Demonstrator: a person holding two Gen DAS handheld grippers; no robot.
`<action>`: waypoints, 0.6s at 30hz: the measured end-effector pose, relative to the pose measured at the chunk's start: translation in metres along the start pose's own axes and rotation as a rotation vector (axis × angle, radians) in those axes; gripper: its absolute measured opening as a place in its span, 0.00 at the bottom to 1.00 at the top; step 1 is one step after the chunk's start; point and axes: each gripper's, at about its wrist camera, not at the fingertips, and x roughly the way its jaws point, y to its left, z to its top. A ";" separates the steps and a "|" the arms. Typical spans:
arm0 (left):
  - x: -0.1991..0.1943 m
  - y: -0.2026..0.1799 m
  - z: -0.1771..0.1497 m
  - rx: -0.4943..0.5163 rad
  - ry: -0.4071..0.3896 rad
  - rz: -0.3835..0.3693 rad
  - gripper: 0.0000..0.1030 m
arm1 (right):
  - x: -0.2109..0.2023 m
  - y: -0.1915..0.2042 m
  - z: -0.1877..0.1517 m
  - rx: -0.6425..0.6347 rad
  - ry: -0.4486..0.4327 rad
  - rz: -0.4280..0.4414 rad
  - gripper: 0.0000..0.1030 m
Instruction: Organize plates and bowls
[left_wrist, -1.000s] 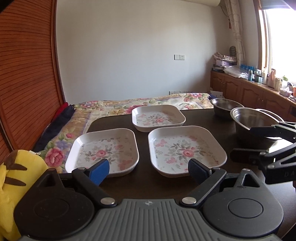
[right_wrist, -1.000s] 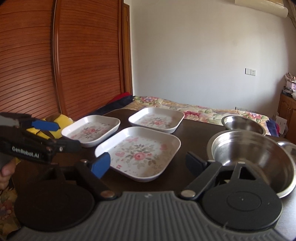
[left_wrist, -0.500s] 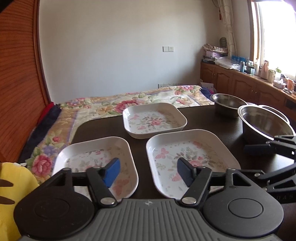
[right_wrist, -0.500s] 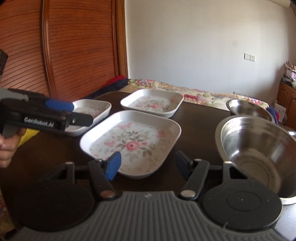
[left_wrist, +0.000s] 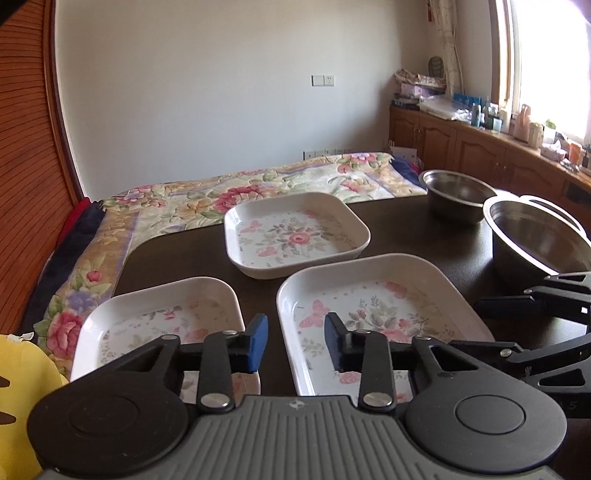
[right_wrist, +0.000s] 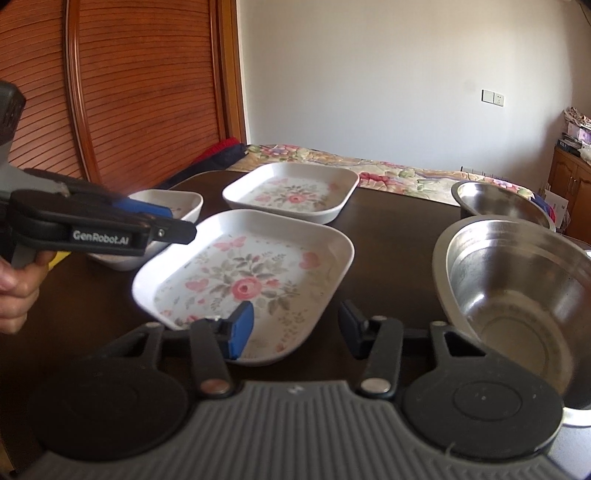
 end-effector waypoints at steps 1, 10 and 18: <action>0.001 -0.001 0.000 0.004 0.005 0.000 0.33 | 0.000 0.000 0.000 0.001 0.000 0.002 0.48; 0.010 -0.006 0.003 0.024 0.029 0.010 0.31 | 0.005 -0.003 -0.001 0.011 0.009 0.006 0.42; 0.017 -0.009 0.001 0.035 0.059 0.011 0.31 | 0.007 -0.004 -0.001 0.017 0.011 0.006 0.42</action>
